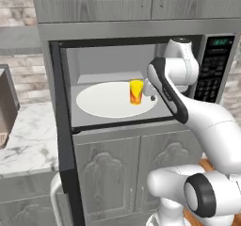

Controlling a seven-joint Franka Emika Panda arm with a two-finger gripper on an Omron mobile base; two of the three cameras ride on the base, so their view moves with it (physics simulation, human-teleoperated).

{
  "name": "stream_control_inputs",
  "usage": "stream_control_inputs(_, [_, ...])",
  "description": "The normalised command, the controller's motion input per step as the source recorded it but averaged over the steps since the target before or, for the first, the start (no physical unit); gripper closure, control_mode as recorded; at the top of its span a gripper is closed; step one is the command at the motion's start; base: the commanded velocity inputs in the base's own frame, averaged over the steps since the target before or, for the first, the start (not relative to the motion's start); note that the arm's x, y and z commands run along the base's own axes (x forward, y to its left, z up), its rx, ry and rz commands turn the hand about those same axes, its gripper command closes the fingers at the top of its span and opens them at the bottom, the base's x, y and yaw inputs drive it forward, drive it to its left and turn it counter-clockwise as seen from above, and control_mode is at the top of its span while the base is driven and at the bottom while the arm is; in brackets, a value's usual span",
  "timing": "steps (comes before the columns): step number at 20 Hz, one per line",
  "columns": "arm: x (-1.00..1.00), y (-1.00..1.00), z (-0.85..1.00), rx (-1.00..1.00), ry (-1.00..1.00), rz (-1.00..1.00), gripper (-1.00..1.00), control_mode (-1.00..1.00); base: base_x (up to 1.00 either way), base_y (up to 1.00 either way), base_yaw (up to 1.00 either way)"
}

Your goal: Close the microwave door.

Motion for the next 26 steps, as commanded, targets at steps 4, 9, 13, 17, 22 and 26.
stream_control_inputs(4, [0.00, 0.00, 0.00, 0.00, 0.00, 0.00, -1.00, 1.00, -0.76, 0.16, 0.00])
stream_control_inputs(9, [0.00, 0.00, 0.00, 0.00, 0.00, 0.00, -1.00, 1.00, -0.87, 0.19, 0.00])
stream_control_inputs(13, [0.00, 0.00, 0.00, 0.00, 0.00, 0.00, -1.00, 1.00, -0.43, 0.17, 0.00])
stream_control_inputs(17, [0.00, 0.00, 0.00, 0.00, 0.00, 0.00, -1.00, 1.00, -0.27, 0.12, 0.00])
stream_control_inputs(22, [0.00, 0.00, 0.00, 0.00, 0.00, 0.00, -1.00, 1.00, -0.18, 0.30, -0.04])
stream_control_inputs(26, [0.00, 0.00, 0.00, 0.00, 0.00, 0.00, -1.00, 1.00, -0.11, 0.37, -0.06])
